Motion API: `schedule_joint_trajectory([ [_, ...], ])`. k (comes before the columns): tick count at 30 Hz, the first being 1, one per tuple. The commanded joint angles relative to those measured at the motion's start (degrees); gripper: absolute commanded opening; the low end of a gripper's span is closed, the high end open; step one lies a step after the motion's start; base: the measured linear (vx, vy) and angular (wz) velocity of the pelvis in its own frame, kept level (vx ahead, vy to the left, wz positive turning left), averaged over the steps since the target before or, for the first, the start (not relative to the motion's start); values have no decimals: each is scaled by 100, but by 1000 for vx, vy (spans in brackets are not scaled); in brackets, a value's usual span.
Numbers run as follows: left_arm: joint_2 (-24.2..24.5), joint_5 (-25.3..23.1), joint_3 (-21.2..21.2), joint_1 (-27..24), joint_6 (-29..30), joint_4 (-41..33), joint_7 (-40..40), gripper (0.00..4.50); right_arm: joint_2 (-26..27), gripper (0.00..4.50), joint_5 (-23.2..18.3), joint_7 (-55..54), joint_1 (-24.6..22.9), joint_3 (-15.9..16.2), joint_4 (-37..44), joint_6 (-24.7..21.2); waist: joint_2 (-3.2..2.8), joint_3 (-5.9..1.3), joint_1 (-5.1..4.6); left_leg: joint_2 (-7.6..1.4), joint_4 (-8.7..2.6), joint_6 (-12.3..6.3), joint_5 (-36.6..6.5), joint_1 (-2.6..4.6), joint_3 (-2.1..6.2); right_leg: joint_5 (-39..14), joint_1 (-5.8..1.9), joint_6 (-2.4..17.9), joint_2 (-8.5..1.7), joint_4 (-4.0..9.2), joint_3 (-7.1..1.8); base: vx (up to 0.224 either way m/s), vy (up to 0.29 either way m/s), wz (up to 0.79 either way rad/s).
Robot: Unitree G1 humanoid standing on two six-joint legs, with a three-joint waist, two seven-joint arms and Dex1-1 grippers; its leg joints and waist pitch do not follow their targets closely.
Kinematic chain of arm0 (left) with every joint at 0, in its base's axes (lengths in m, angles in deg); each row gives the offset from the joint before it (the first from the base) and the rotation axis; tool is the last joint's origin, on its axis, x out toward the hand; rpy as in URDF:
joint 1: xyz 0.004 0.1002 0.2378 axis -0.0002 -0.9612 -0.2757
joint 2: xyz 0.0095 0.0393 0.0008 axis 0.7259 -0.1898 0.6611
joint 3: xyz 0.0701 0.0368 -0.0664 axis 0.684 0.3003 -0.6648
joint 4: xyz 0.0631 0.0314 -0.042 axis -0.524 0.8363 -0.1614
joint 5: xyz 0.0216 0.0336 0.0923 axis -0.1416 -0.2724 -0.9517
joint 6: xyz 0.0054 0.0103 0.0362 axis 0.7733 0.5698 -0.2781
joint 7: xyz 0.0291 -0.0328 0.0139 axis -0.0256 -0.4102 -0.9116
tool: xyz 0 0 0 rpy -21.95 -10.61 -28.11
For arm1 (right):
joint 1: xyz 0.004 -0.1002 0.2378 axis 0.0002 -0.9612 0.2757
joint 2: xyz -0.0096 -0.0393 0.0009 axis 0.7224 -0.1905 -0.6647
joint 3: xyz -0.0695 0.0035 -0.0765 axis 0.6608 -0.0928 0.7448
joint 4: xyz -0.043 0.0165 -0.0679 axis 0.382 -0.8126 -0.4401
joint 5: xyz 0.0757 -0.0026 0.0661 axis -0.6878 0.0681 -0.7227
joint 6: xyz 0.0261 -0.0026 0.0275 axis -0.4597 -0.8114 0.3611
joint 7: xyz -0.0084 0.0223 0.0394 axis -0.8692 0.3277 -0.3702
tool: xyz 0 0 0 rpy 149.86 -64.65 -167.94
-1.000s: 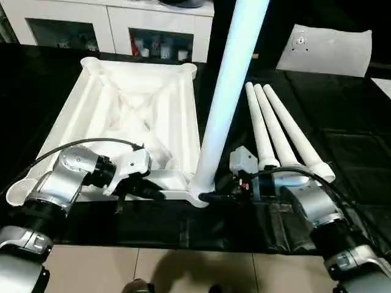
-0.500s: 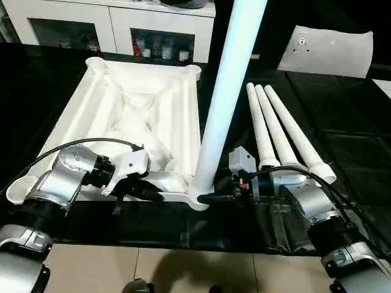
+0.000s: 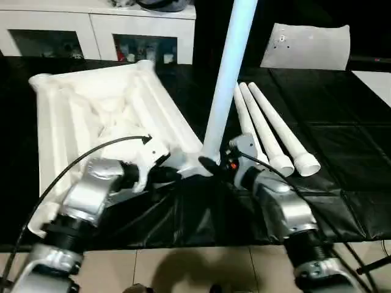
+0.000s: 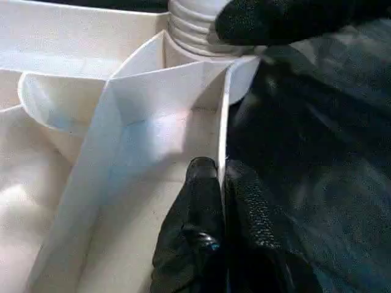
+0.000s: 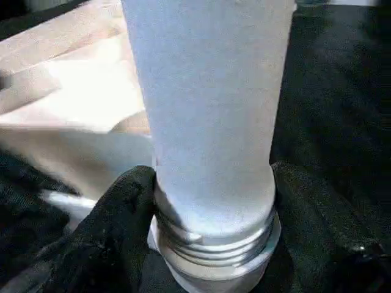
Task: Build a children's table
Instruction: Rotate leg to tighten
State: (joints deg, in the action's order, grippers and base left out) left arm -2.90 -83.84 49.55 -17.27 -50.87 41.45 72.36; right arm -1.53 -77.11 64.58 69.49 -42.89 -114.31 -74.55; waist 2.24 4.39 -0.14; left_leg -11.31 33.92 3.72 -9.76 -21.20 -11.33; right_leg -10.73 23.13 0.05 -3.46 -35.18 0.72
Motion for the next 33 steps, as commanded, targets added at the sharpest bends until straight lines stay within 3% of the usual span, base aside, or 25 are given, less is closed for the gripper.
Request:
schedule_joint_trajectory([
  [1,-845,350,-81,70,16,-396,-852,0,704,267,-175,68,152,599,-185,-236,17,-308,-18,-155,-430,126,-1913,105,144,-2770,-65,750,-336,560,-174,0,0,0],
  [3,-1183,185,-98,45,281,-660,-1373,0,959,267,-75,-332,315,504,-341,-342,27,-340,-25,-159,-420,72,-1709,82,121,-2332,-96,813,-315,526,-179,0,0,0],
  [6,-1284,2,52,-37,403,-847,-1547,0,1057,267,-7,-479,361,448,-359,-270,6,-397,10,-146,-379,-151,-1115,47,84,-1162,-146,979,-295,437,-179,19,-1,1],
  [7,-1264,-18,94,-52,398,-854,-1527,0,1051,302,19,-522,353,438,-348,-243,1,-406,16,-143,-368,-215,-985,40,75,-927,-153,1025,-288,416,-182,59,-6,3],
  [8,-1210,-13,111,-80,422,-826,-1479,0,995,323,-19,-490,289,390,-265,-215,10,-428,22,-127,-352,-334,-652,-4,71,-424,-207,1103,-278,353,-174,59,-6,3],
  [10,-1109,-53,163,-109,360,-806,-1388,0,922,337,-30,-457,223,354,-181,-204,14,-421,41,-118,-335,-534,-390,-14,49,93,-220,1239,-278,317,-168,0,0,0],
  [13,-939,-163,216,-169,285,-796,-1247,0,739,371,43,-381,112,329,-56,-95,-2,-393,39,-136,-360,-473,-706,5,57,-423,-205,1224,-294,379,-161,0,0,0],
  [15,-800,-190,243,-194,215,-767,-1117,0,582,384,42,-272,19,300,65,-58,-12,-371,40,-154,-386,-312,-1064,24,68,-1018,-185,1077,-297,431,-167,0,0,0],
  [20,-113,-74,331,-275,-241,-575,-198,0,-316,430,-14,532,-306,205,542,288,-21,-354,27,-152,-407,-170,-1352,27,85,-1462,-161,933,-304,480,-173,0,0,0],
  [24,193,-38,393,-277,-492,-438,261,0,-737,444,-92,1111,-347,184,698,422,-13,-359,39,-156,-402,-181,-1354,34,81,-1449,-154,1000,-307,472,-175,0,0,0],
  [28,724,200,548,-329,-1032,-296,1294,0,-1412,444,-322,2250,-321,289,895,360,-11,-373,65,-162,-387,-297,-1258,38,73,-1237,-166,1086,-301,448,-175,0,0,0],
  [33,1128,189,727,-277,-1447,-36,1980,0,-1748,444,-467,2974,-71,361,750,441,0,-375,66,-172,-387,-329,-1156,37,70,-1065,-164,1238,-308,413,-167,0,0,0],
])
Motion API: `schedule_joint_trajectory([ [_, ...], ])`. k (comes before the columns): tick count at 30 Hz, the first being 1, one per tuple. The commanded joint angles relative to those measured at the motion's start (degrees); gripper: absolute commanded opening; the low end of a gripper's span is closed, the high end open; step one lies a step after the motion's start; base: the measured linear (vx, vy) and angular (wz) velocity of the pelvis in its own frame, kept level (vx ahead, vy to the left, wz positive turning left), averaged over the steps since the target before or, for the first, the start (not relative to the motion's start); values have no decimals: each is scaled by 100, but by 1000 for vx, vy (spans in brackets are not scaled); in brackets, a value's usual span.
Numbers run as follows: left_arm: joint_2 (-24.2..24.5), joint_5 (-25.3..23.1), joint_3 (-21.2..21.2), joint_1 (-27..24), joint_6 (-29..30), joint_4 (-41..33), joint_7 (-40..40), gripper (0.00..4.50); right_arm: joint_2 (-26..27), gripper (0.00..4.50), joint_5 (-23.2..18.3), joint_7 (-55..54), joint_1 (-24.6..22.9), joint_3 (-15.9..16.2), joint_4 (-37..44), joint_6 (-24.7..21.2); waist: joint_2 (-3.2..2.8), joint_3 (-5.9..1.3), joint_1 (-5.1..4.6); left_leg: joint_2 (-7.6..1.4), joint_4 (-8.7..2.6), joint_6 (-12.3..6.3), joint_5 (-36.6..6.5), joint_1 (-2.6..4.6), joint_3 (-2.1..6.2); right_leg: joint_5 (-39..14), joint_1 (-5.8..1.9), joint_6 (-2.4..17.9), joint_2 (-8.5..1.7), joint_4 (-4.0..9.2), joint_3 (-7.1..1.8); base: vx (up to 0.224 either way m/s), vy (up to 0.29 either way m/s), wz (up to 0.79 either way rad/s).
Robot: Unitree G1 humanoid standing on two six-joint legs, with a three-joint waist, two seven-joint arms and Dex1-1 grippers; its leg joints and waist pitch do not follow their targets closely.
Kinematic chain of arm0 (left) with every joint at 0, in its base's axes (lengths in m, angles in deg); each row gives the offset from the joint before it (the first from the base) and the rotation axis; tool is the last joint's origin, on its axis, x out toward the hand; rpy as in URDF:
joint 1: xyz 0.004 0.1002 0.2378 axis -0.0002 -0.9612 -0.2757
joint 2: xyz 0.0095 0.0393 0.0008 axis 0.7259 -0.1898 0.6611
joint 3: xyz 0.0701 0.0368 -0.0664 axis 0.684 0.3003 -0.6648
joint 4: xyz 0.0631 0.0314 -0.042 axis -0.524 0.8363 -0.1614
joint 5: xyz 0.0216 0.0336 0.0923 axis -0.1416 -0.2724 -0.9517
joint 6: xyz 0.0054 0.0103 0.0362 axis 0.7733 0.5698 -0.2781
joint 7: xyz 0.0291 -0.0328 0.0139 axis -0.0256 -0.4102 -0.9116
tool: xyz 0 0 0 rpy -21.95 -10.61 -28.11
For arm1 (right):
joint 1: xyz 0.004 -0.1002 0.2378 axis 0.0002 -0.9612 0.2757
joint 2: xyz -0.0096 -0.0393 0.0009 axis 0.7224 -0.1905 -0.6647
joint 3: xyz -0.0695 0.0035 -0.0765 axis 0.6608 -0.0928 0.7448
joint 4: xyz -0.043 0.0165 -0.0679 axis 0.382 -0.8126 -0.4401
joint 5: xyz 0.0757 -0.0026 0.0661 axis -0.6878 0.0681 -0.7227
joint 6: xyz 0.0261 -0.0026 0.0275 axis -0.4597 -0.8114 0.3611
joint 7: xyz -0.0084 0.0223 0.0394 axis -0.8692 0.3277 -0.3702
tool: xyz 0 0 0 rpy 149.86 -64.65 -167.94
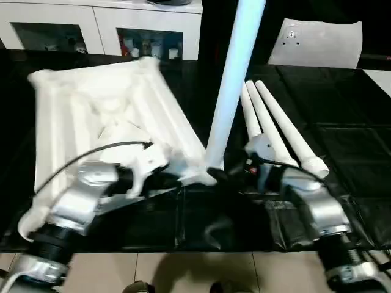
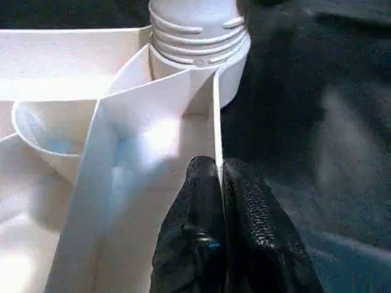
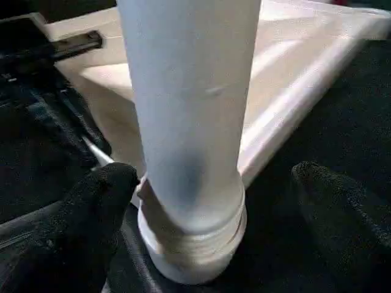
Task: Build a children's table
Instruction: Rotate leg to tighten
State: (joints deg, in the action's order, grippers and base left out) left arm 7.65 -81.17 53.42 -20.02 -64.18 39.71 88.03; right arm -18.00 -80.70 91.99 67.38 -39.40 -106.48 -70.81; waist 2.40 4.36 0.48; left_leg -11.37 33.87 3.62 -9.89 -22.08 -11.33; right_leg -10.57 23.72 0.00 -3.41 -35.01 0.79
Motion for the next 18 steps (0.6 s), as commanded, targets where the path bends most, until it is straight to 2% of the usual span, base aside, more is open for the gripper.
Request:
schedule_joint_trajectory([
  [1,107,-78,355,6,-155,161,482,0,-120,444,-126,301,168,17,-51,74,-6,-372,-3,-169,-383,-306,-1203,131,70,-1203,-221,1251,-323,398,-177,0,0,0],
  [4,302,-64,454,92,-398,313,828,0,-243,444,-274,808,326,84,-125,75,-8,-370,15,-177,-382,-277,-1242,154,66,-1259,-211,1253,-321,404,-182,0,0,0],
  [5,357,-56,487,130,-449,361,942,0,-281,427,-311,983,381,124,-164,58,-10,-374,22,-180,-384,-265,-1233,151,68,-1222,-218,1261,-324,393,-182,0,0,0],
  [6,402,-58,517,164,-506,404,1040,0,-314,427,-342,1139,430,166,-200,45,17,-377,18,-178,-381,-271,-1217,150,65,-1194,-220,1275,-320,390,-178,0,0,0],
  [7,436,-69,540,204,-593,475,1135,0,-341,416,-351,1298,480,207,-249,69,5,-376,30,-178,-379,-277,-1175,155,66,-1123,-217,1307,-324,378,-176,0,0,0],
  [11,484,-110,618,298,-744,621,1282,0,-360,386,-386,1645,617,305,-402,47,29,-388,47,-181,-371,-276,-1106,154,57,-996,-228,1372,-331,356,-176,0,0,0],
  [18,487,-112,697,380,-822,745,1436,0,-365,333,-441,1996,690,457,-462,-105,22,-382,121,-190,-369,-270,-996,159,47,-840,-238,1429,-329,332,-171,0,0,0],
])
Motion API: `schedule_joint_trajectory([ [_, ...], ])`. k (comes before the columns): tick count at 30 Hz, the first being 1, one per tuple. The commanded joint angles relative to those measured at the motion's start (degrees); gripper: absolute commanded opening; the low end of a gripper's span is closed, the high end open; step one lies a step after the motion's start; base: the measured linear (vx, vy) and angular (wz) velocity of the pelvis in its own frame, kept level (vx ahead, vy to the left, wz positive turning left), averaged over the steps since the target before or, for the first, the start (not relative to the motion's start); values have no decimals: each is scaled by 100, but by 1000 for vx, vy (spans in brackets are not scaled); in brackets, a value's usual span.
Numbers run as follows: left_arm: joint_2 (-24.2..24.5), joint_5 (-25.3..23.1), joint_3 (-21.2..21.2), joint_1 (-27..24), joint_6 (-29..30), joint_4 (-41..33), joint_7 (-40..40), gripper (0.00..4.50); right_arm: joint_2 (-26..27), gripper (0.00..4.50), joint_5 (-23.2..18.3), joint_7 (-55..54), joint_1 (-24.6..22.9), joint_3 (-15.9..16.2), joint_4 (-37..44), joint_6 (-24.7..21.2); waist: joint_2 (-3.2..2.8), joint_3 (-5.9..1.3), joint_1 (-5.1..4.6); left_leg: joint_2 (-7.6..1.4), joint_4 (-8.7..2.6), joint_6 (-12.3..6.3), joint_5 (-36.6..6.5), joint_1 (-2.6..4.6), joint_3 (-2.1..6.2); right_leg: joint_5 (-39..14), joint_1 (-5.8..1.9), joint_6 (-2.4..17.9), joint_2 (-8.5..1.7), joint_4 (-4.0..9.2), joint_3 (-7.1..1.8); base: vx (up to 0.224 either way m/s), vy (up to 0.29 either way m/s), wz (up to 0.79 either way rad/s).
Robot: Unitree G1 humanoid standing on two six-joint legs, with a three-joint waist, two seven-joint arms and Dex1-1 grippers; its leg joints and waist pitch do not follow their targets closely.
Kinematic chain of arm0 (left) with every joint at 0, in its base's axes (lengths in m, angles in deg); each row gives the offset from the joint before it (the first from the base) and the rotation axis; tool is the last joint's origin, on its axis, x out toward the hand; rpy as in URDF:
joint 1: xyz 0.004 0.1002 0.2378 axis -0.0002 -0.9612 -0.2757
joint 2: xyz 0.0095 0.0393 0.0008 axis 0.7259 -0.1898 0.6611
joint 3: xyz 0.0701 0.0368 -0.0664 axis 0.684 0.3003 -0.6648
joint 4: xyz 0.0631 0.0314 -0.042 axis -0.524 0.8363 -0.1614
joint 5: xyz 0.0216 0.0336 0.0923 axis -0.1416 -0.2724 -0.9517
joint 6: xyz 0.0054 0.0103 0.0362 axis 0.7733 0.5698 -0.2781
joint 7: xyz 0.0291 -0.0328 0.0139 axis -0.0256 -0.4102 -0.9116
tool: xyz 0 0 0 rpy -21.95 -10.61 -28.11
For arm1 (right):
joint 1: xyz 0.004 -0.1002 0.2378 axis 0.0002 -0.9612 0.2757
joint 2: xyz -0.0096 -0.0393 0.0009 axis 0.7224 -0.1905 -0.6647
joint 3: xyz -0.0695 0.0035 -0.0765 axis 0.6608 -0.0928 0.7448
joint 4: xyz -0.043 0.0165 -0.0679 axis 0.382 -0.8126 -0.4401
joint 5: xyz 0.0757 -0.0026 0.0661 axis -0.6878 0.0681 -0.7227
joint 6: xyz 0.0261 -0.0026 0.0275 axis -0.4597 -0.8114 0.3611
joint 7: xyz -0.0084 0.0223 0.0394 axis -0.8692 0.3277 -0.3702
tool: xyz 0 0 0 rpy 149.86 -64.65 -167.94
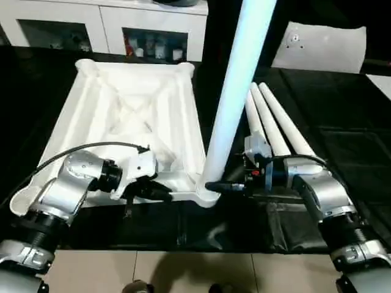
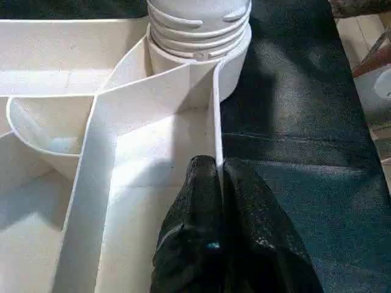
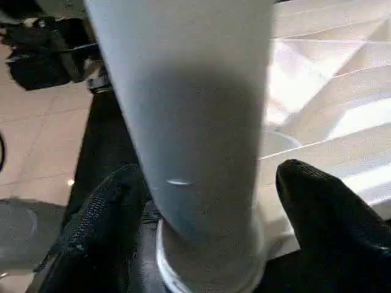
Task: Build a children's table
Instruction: Rotate leg to tighten
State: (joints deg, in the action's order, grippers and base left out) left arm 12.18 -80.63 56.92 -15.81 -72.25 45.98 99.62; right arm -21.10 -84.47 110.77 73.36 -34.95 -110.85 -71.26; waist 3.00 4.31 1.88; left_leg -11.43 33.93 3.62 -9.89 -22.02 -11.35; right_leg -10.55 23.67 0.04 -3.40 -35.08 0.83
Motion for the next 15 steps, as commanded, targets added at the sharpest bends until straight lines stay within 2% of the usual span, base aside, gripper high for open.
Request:
schedule_joint_trajectory([
  [1,32,-164,355,-29,-27,138,291,0,-53,327,-77,158,94,30,-29,-83,-41,-377,-15,-182,-376,-264,-1014,156,50,-867,-233,1421,-331,342,-175,0,0,0],
  [9,28,-162,391,30,-112,283,364,0,-26,261,-107,349,81,103,-130,-144,-40,-367,-4,-189,-384,-204,-1107,169,51,-1013,-218,1402,-333,356,-175,0,0,0],
  [15,27,-148,376,65,-87,358,397,0,-26,209,-171,447,9,171,-32,-403,-48,-358,9,-193,-395,-159,-1186,172,53,-1119,-214,1385,-336,364,-175,0,0,0],
])
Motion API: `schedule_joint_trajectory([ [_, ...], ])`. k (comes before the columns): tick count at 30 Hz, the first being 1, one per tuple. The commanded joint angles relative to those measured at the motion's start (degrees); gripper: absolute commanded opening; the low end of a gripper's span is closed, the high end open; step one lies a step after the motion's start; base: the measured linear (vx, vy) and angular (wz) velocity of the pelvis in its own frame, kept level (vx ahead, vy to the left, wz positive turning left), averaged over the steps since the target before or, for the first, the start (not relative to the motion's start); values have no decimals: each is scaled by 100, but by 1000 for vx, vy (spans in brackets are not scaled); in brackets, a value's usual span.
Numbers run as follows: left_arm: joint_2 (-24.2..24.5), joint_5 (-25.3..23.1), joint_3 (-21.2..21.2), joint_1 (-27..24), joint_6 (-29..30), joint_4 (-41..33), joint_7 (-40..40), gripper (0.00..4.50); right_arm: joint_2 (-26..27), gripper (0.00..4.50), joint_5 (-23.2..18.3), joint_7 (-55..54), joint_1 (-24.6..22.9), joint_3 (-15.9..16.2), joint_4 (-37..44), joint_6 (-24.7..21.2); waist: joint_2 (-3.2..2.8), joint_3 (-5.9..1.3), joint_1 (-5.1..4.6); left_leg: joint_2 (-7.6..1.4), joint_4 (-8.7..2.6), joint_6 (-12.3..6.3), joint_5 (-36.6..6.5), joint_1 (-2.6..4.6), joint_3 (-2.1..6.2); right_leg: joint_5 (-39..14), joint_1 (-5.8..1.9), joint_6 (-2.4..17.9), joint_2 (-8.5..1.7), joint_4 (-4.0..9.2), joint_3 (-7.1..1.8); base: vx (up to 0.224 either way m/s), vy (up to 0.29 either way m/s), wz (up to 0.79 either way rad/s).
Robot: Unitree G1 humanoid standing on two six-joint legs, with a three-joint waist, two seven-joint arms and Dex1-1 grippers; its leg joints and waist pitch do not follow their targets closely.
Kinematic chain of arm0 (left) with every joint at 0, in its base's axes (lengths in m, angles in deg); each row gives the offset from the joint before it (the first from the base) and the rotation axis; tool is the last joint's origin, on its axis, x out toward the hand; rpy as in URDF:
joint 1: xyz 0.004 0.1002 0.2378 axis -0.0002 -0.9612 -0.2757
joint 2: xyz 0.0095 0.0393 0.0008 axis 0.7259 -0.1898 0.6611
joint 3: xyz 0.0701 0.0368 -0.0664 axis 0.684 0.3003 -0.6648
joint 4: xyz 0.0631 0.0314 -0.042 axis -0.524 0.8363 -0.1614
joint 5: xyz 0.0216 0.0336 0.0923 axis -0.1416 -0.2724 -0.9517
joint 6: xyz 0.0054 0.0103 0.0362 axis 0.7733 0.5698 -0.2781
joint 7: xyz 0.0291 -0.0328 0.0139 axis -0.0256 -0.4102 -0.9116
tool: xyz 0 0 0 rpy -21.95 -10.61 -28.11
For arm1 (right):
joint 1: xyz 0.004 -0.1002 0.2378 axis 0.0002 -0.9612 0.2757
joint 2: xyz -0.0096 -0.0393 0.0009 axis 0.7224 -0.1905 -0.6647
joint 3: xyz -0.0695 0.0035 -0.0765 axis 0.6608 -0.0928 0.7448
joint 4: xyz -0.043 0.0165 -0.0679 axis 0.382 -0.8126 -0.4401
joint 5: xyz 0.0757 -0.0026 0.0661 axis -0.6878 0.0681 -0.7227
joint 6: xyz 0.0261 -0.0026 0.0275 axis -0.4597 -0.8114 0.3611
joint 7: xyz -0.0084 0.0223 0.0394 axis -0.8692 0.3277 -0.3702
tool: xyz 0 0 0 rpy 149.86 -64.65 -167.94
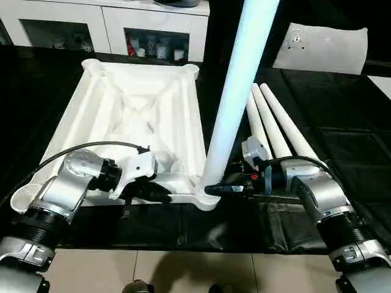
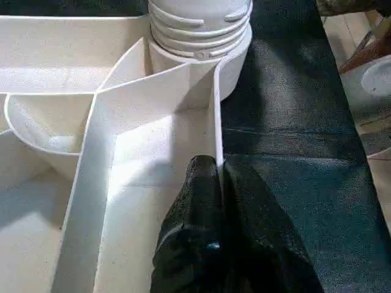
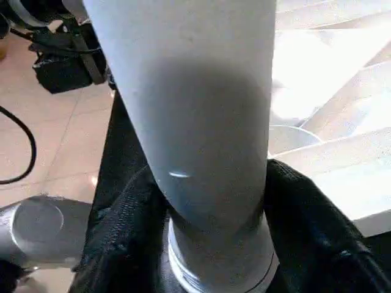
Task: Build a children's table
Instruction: Rotate leg to tighten
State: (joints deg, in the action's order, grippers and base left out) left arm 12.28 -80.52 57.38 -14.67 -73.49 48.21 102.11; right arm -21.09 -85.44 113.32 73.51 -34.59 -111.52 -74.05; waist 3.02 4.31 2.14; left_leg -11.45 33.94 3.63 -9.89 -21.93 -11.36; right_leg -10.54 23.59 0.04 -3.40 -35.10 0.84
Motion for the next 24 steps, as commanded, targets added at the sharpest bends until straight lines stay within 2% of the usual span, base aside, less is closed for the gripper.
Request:
schedule_joint_trajectory([
  [1,-15,-136,273,-25,87,184,74,0,11,205,-125,154,-67,119,106,-209,-54,-359,-18,-191,-398,-153,-1191,163,57,-1120,-210,1386,-337,365,-175,0,0,0],
  [5,-216,-27,33,41,345,214,-322,0,204,199,-215,-231,-264,44,337,-476,-58,-362,-3,-188,-400,-121,-1216,168,58,-1150,-204,1378,-340,370,-175,0,0,0],
  [7,-355,13,-99,68,551,172,-628,0,365,199,-127,-614,-328,14,357,-491,-59,-342,1,-190,-416,-69,-1358,181,60,-1367,-186,1328,-343,402,-180,0,0,0],
  [9,-599,75,-294,83,917,-5,-1151,0,660,199,63,-1287,-415,-5,382,-538,-66,-327,-24,-186,-440,59,-1560,180,75,-1732,-175,1256,-356,428,-184,0,0,0],
  [10,-862,110,-469,106,1275,-157,-1688,0,950,199,231,-1905,-430,-20,358,-627,-55,-284,-74,-172,-460,235,-1949,192,113,-2488,-143,1072,-364,482,-169,0,0,0],
  [12,-1157,158,-655,121,1630,-341,-2229,0,1297,198,287,-2497,-403,-96,305,-778,-44,-286,-114,-166,-455,324,-2102,220,146,-2994,-122,885,-387,535,-168,-25,2,-3],
  [13,-1189,164,-676,123,1667,-359,-2287,0,1337,197,285,-2558,-399,-108,300,-800,-41,-287,-131,-153,-455,319,-2110,208,157,-3105,-124,836,-386,552,-162,0,0,0],
  [14,-1503,207,-837,134,1949,-551,-2780,0,1737,197,269,-3153,-311,-237,173,-937,-47,-300,-158,-152,-451,298,-2117,212,166,-3181,-123,757,-386,574,-161,0,0,0],
  [15,-1675,207,-914,141,2076,-650,-3034,0,1958,197,256,-3459,-248,-311,87,-976,-50,-298,-201,-149,-447,293,-2160,207,171,-3183,-94,764,-380,590,-156,0,0,0],
  [17,-2138,164,-1086,137,2355,-873,-3690,0,2495,196,239,-4323,-31,-536,-245,-1101,-43,-305,-259,-140,-443,267,-2133,185,174,-3139,-96,747,-369,590,-156,0,0,0],
  [19,-2214,146,-1104,134,2385,-907,-3795,0,2581,196,243,-4470,12,-571,-316,-1097,-41,-330,-295,-135,-432,253,-2003,178,173,-2986,-106,746,-361,583,-154,0,0,0],
  [20,-2412,98,-1181,145,2441,-950,-4115,0,2741,196,248,-4699,99,-620,-460,-1004,-52,-347,-291,-136,-425,189,-1899,168,149,-2687,-110,753,-336,565,-170,0,0,0],
  [22,-2989,-124,-1349,174,2540,-1088,-5118,0,3163,196,455,-5660,381,-878,-957,-887,-30,-369,-315,-133,-408,115,-1625,134,110,-2053,-130,904,-314,510,-188,0,0,0],
  [23,-3068,-173,-1335,179,2532,-1106,-5254,0,3193,196,549,-5771,410,-873,-1020,-790,-38,-382,-315,-135,-404,112,-1525,124,109,-1881,-147,943,-315,489,-189,0,0,0],
  [24,-3114,-200,-1306,178,2562,-1136,-5323,0,3215,196,630,-5861,411,-883,-1045,-707,-47,-429,-282,-137,-379,36,-1211,118,97,-1327,-186,1013,-306,441,-184,0,0,0],
])
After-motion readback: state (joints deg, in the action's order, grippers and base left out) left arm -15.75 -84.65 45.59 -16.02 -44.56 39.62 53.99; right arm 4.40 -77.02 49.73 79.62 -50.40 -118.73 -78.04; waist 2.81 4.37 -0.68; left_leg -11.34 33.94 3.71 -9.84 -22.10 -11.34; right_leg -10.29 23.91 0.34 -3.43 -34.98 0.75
